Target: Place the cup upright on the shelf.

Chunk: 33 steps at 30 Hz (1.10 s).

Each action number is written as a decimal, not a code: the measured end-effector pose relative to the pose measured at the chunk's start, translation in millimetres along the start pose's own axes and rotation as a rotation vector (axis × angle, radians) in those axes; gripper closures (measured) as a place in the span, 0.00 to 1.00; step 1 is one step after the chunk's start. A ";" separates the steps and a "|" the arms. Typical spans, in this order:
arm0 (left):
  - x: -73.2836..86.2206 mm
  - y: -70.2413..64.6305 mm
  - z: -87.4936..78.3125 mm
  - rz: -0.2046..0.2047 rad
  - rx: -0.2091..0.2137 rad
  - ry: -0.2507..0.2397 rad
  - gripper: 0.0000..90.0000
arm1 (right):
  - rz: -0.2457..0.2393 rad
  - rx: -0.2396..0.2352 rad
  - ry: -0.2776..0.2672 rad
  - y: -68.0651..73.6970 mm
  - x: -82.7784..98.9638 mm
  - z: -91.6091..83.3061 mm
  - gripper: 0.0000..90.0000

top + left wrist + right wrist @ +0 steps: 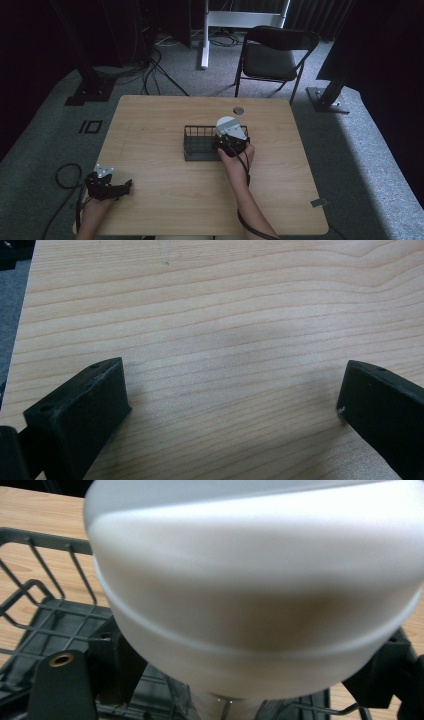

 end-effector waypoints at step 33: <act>0.0 0.0 0.0 0.000 0.000 0.000 0.00 | -0.033 -0.104 -0.079 -9.4 5.8 -19.5 0.14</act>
Point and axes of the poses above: each handheld gripper's, and its own axes: z roughly forward along the jaws, x roughly out of its underside, y roughly to its left, the point moved 4 cm from there along z, roughly forward along the jaws, and after that the axes turned 7 degrees about -x, right-handed, at the moved point
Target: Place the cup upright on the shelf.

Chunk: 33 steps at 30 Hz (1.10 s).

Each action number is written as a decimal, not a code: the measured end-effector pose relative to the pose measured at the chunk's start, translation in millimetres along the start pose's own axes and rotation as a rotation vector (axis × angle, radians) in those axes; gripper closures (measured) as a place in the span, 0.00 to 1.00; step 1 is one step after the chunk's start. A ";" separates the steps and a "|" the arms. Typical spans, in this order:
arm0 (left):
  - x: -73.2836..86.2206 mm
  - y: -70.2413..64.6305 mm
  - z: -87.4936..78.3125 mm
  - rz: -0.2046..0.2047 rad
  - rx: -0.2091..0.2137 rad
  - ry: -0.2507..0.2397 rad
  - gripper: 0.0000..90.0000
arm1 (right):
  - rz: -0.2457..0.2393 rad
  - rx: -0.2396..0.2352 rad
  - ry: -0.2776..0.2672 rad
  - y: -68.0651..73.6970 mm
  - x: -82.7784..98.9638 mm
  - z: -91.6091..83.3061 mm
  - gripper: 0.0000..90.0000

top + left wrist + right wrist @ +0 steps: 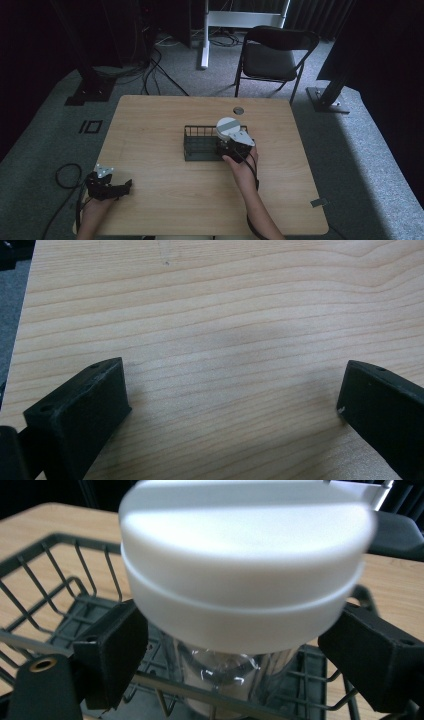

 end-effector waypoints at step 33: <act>0.0 0.0 0.0 0.000 0.000 0.000 0.00 | -0.006 -0.050 -0.024 -23.7 8.5 -42.2 0.15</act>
Point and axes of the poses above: each handheld gripper's, and its own axes: z roughly forward along the jaws, x roughly out of its underside, y roughly to its left, the point moved 4 cm from there along z, roughly forward along the jaws, and after that the axes turned 7 degrees about -x, right-handed, at the moved point
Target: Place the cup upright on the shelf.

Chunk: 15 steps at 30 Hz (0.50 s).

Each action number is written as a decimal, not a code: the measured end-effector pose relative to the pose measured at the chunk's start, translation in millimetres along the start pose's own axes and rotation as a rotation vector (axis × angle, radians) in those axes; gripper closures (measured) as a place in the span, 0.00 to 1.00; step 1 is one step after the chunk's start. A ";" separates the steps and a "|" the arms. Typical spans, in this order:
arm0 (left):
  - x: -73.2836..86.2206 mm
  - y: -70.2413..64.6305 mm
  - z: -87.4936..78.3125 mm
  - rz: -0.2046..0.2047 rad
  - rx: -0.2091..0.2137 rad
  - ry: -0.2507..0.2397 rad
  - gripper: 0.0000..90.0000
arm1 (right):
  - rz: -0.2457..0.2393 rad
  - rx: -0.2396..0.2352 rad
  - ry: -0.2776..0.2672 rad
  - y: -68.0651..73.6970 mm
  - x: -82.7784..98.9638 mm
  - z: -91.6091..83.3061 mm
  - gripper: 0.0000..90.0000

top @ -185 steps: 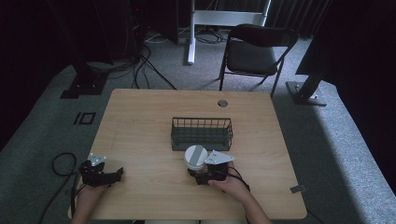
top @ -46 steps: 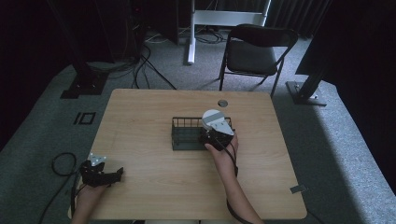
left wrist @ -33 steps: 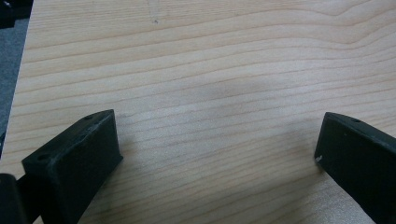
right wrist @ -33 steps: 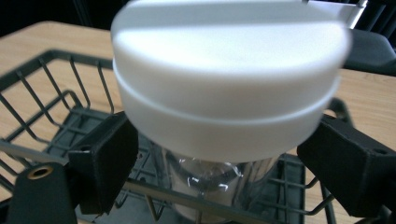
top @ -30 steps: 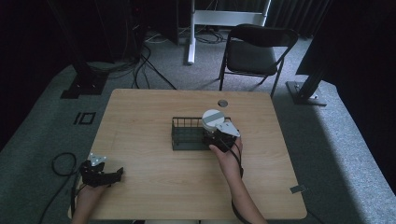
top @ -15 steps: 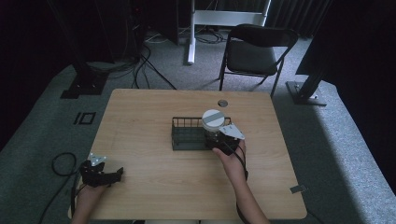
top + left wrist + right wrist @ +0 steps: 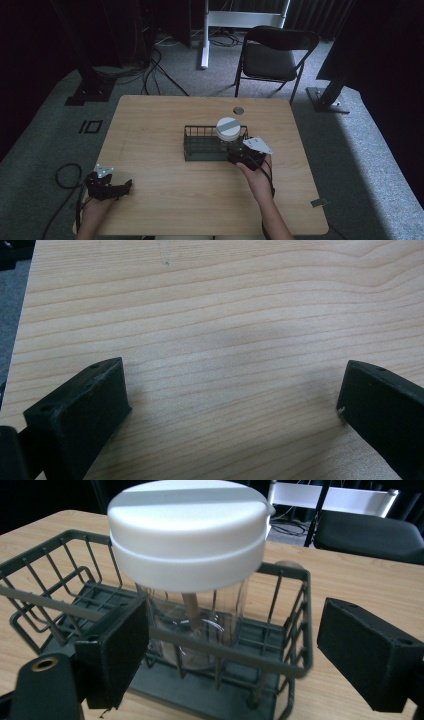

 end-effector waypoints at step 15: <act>0.0 0.0 0.0 0.000 0.000 0.000 0.00 | 0.014 0.003 0.003 -25.1 16.2 -20.3 0.15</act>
Point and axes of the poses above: each handheld gripper's, and its own axes: z roughly forward along the jaws, x roughly out of its underside, y roughly to its left, the point moved 4 cm from there along z, roughly forward along the jaws, and after that the axes turned 7 degrees about -x, right-handed, at the moved point
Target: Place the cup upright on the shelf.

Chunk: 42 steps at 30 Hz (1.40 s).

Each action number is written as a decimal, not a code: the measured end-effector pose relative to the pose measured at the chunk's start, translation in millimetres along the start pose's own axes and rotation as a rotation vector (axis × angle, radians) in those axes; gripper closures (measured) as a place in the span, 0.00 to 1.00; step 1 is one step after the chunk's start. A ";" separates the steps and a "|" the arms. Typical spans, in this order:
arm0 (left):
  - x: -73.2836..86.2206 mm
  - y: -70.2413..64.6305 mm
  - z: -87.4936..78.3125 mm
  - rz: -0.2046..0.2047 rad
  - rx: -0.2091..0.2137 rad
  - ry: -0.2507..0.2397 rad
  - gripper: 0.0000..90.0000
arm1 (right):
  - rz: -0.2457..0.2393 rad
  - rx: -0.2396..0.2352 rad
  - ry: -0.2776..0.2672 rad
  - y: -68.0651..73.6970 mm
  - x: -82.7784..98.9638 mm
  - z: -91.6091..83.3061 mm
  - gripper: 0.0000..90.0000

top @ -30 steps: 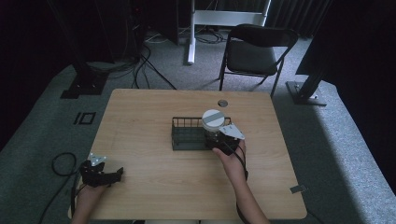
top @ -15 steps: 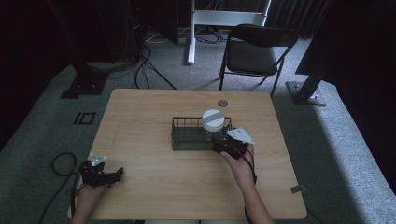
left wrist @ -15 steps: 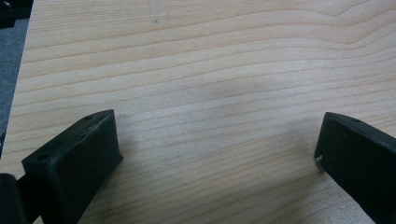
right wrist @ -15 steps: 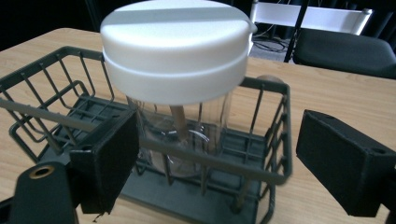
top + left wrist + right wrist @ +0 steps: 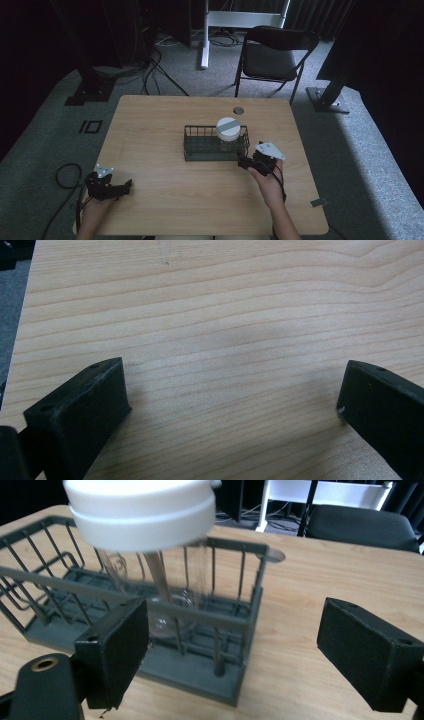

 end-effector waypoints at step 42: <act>0.0 0.1 0.0 0.001 0.000 0.001 0.00 | 0.082 0.097 0.163 -69.1 61.1 -10.7 0.14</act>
Point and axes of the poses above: each handheld gripper's, and its own axes: z roughly forward along the jaws, x roughly out of its underside, y roughly to its left, the point moved 4 cm from there along z, roughly forward along the jaws, and after that the axes turned 7 degrees about -x, right-handed, at the moved point
